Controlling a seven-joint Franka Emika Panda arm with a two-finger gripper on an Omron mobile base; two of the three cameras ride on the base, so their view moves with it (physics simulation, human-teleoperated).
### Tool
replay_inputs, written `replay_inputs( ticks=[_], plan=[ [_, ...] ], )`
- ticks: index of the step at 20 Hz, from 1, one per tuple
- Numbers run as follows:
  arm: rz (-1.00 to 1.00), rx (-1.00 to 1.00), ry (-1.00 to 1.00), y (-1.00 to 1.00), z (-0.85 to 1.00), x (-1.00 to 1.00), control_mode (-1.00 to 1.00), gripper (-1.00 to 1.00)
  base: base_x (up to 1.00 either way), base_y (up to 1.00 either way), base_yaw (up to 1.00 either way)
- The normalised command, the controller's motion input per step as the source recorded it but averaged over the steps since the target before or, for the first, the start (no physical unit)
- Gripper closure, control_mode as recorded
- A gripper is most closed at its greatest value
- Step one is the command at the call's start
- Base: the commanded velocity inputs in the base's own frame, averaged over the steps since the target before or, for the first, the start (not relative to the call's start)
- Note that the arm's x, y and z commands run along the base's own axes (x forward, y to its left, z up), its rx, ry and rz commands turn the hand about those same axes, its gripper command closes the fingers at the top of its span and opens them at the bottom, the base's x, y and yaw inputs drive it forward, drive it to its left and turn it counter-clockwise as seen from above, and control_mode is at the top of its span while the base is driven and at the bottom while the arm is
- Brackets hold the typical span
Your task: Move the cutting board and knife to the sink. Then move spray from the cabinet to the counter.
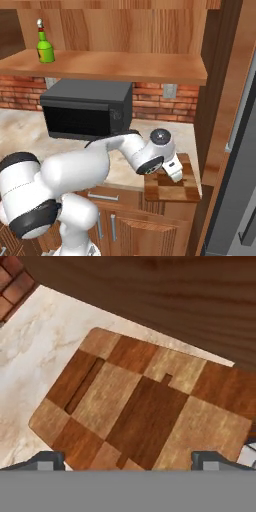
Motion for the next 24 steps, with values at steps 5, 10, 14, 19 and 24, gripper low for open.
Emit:
replay_inputs(
  ticks=[5, 10, 14, 19, 24],
  plan=[
    [-0.27, 0.00, -0.41, 0.00, -0.18, -1.00, -1.00, -1.00, 0.00, 0.00, 0.00],
    [-0.29, 0.00, -0.44, 0.00, 0.00, -1.00, -1.00, -1.00, 0.00, 0.00, 0.00],
    [-0.13, 0.00, -0.15, 0.00, 0.02, -0.51, -1.00, -1.00, 0.00, 0.00, 0.00],
    [0.00, 0.02, 0.00, -0.03, 0.00, 0.03, -1.00, -1.00, 0.00, 0.00, 0.00],
    [0.05, 0.17, 0.17, -0.56, 0.00, 0.00, -1.00, -1.00, 0.00, 0.00, 0.00]
  ],
)
